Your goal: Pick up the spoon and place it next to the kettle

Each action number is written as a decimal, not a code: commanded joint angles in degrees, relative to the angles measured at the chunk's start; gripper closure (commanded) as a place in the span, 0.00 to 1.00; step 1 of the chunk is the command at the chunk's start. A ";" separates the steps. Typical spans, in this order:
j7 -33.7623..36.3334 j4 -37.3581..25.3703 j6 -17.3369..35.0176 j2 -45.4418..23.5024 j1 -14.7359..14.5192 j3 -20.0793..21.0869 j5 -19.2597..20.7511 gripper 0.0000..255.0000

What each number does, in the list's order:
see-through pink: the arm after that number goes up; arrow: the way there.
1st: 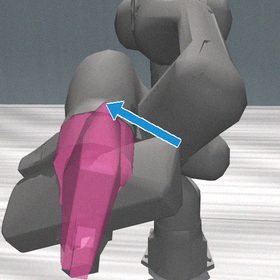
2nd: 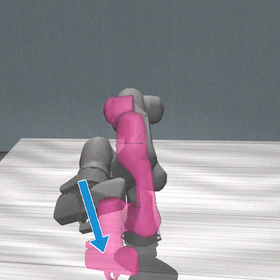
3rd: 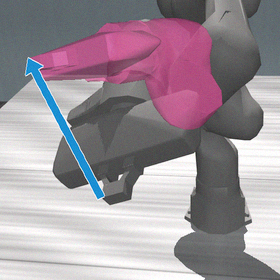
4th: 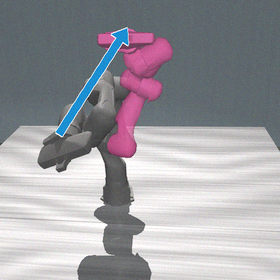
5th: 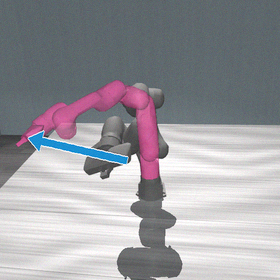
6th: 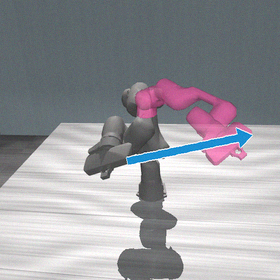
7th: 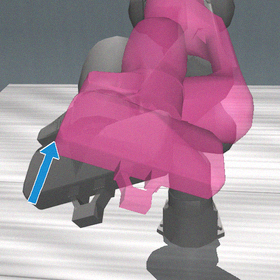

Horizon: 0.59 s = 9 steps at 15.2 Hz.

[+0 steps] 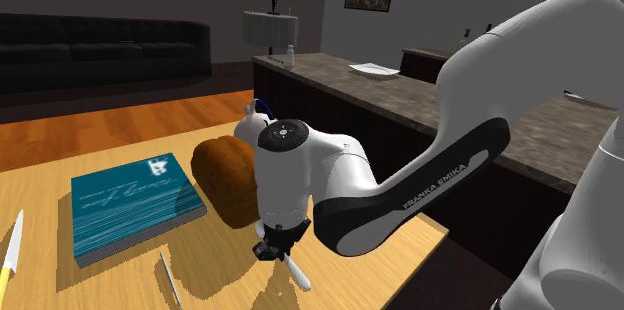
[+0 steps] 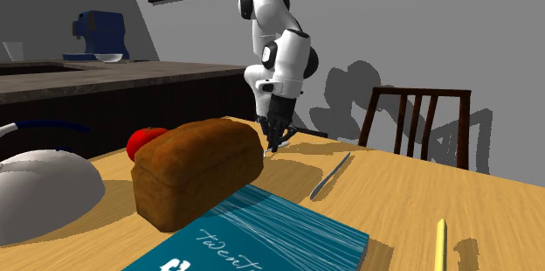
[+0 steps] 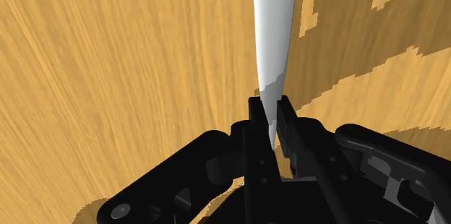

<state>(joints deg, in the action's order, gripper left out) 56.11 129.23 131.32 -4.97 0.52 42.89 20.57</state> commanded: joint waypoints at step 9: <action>-4.30 -1.50 -4.11 4.56 0.47 0.44 -5.18 1.00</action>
<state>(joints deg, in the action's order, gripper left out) 52.40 127.98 127.80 -0.99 0.93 43.34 16.05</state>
